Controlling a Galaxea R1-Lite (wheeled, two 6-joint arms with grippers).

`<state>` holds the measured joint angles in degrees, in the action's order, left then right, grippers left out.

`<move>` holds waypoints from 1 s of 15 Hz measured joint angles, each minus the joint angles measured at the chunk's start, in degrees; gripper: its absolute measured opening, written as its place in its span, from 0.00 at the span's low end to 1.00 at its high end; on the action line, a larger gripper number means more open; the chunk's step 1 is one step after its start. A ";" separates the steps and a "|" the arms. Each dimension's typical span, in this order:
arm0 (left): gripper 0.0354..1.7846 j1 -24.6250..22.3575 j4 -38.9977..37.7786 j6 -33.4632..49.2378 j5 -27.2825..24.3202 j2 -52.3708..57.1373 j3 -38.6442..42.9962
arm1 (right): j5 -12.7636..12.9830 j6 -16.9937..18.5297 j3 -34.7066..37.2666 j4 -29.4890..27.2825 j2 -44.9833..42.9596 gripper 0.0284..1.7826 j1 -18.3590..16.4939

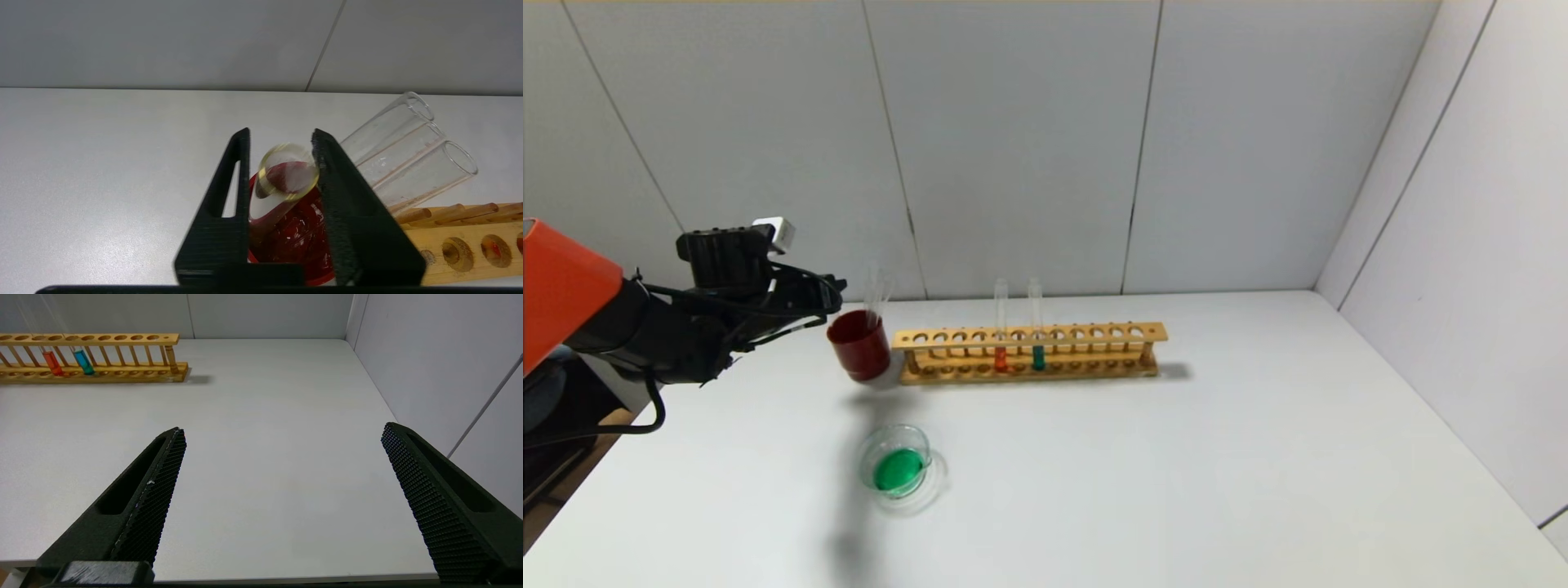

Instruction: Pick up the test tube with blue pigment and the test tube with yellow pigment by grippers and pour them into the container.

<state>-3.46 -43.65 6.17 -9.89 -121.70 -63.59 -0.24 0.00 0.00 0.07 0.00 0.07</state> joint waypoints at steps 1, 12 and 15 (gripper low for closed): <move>0.42 0.05 0.06 -0.06 -0.04 0.28 0.00 | 0.00 0.00 0.00 0.00 0.00 0.98 0.00; 0.98 2.83 10.53 -0.22 1.87 15.82 -0.20 | 0.02 0.00 0.00 0.00 0.00 0.98 0.00; 0.98 3.44 18.85 -3.63 6.06 27.87 1.24 | 0.02 0.00 0.00 0.00 0.00 0.98 0.00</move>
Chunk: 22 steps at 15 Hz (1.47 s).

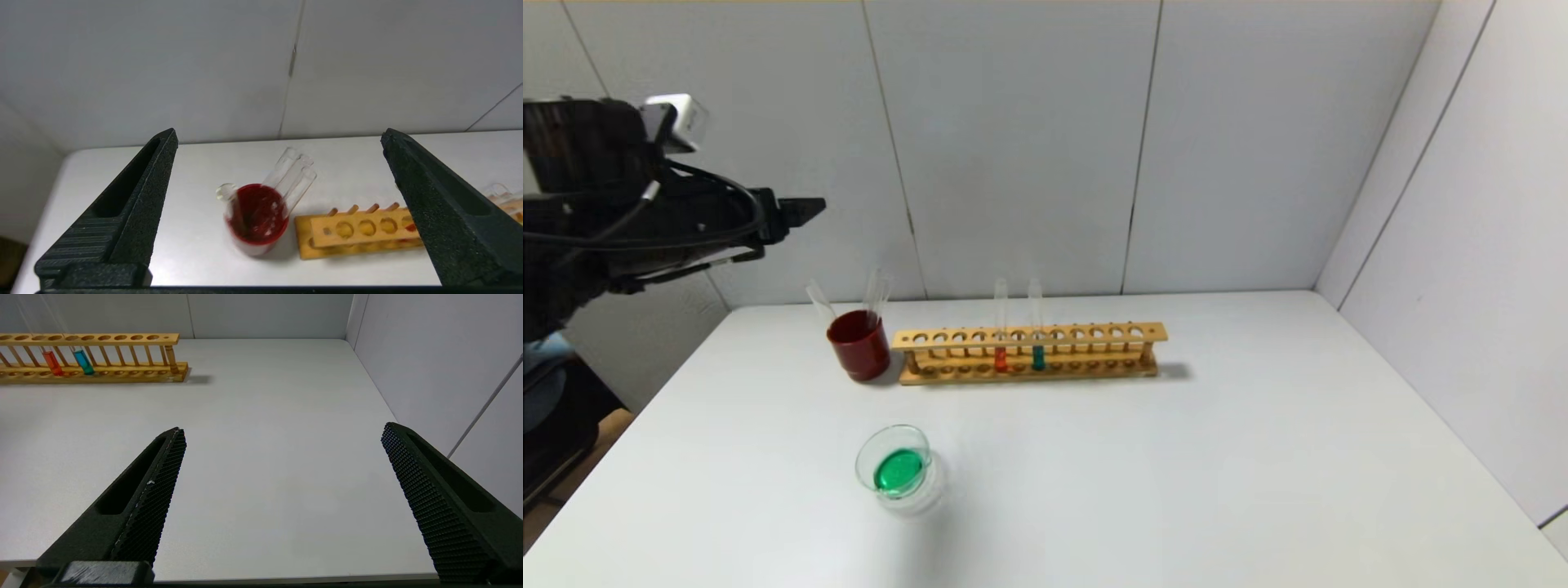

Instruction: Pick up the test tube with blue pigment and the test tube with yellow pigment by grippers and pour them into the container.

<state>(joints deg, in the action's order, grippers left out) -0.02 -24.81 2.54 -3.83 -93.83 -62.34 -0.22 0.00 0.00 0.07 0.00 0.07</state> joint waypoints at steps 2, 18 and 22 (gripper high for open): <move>0.98 0.21 4.12 -3.77 4.21 9.70 3.44 | 0.00 0.00 0.00 0.00 0.00 0.98 -0.02; 0.98 0.07 25.11 -6.19 13.69 82.57 35.34 | -0.02 0.00 0.00 0.00 0.00 0.98 0.00; 0.98 0.07 18.97 -5.56 10.41 91.71 47.54 | 0.00 0.00 0.00 0.00 0.00 0.98 0.00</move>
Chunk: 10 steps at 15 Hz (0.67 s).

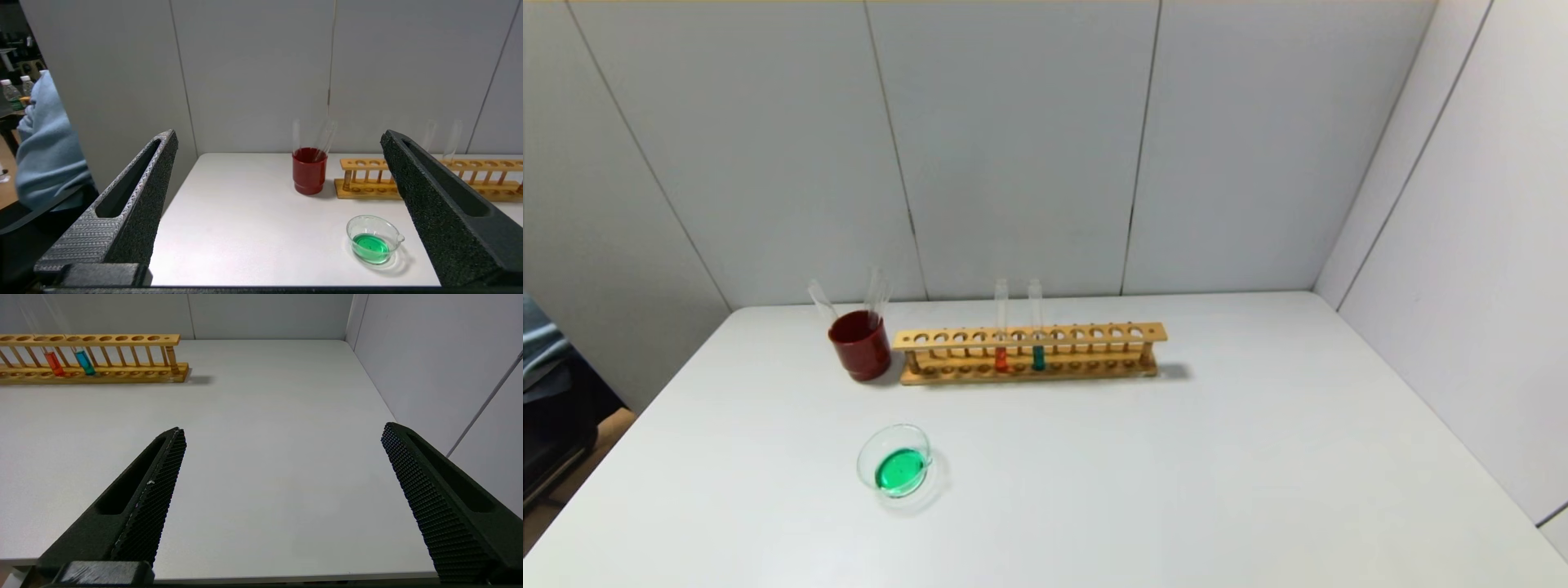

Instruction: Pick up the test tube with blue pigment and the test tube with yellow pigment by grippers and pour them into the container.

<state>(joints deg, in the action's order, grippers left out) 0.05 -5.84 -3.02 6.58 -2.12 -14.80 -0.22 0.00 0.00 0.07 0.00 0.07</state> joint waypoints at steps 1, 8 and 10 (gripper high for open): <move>0.98 -0.02 -2.50 -0.15 -0.78 0.80 4.17 | -0.02 0.00 0.00 0.00 0.00 0.98 0.00; 0.98 -0.12 7.73 -0.61 -7.49 2.17 14.06 | -0.02 0.00 0.00 0.00 0.00 0.98 -0.02; 0.98 -0.07 11.70 -0.96 -7.79 1.79 12.90 | -0.02 0.00 0.00 0.00 0.00 0.98 0.00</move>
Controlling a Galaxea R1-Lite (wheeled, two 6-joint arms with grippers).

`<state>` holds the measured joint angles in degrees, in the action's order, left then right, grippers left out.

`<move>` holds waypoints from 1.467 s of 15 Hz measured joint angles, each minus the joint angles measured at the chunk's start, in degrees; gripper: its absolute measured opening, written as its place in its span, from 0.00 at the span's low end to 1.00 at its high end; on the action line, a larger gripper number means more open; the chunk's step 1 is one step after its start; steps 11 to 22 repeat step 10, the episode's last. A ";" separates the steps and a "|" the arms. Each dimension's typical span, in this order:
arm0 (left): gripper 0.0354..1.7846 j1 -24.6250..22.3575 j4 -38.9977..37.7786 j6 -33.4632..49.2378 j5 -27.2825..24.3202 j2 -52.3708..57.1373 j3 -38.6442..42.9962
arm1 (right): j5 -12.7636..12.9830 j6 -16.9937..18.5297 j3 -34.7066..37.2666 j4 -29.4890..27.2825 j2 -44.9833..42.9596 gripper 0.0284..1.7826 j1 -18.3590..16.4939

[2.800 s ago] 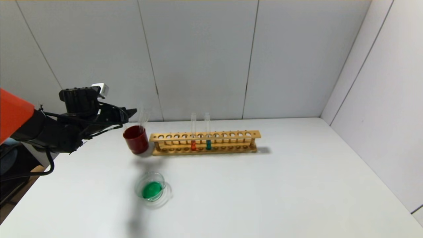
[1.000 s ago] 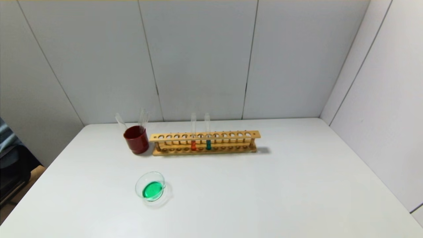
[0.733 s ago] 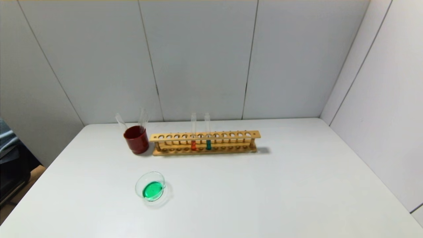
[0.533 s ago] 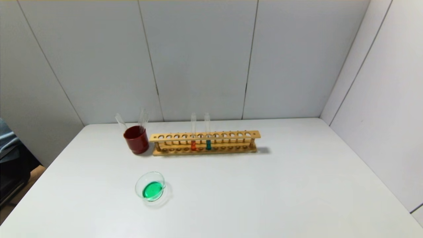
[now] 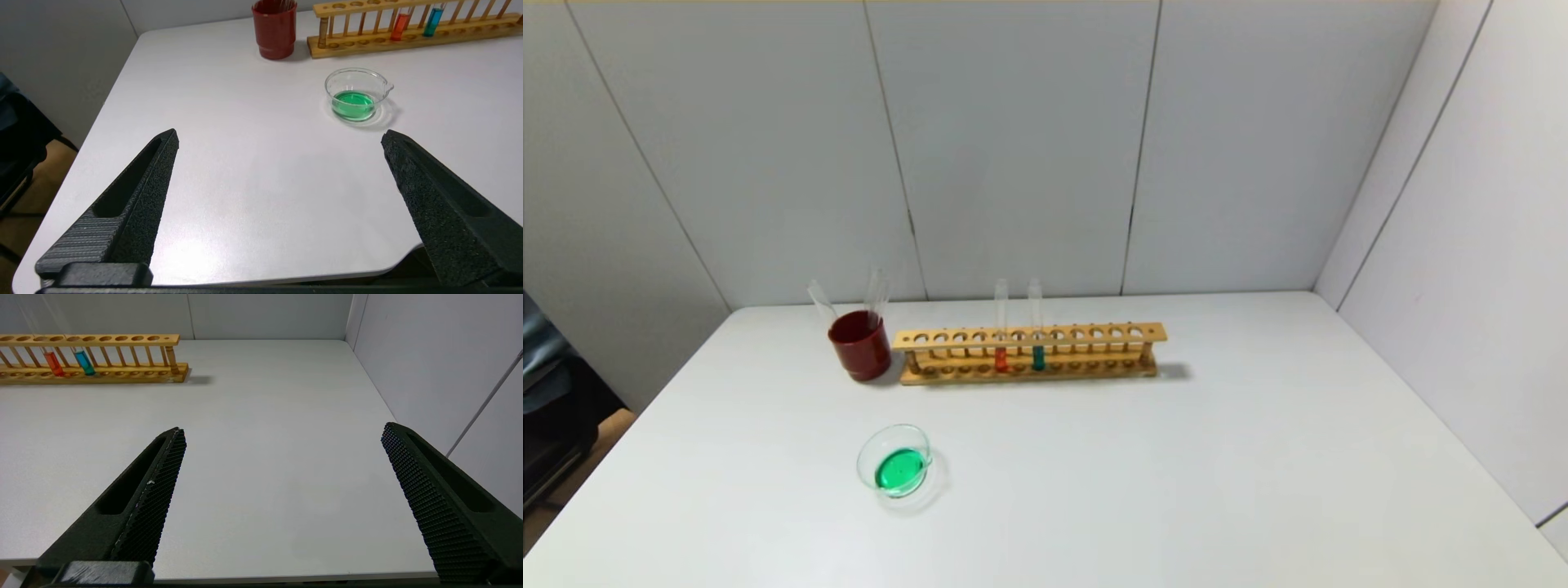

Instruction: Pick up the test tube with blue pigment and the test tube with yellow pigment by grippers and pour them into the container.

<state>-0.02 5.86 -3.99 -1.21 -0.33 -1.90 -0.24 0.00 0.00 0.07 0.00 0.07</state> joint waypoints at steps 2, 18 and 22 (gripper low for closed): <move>0.98 -0.02 0.41 -0.04 -0.02 0.06 -0.22 | 0.02 0.00 0.00 0.00 0.00 0.98 0.00; 0.98 0.02 -5.35 3.11 0.90 0.44 1.49 | 0.00 -0.02 0.00 0.02 0.00 0.98 0.00; 0.98 0.02 -5.35 3.11 0.90 0.44 1.49 | 0.00 -0.02 0.00 0.02 0.00 0.98 0.00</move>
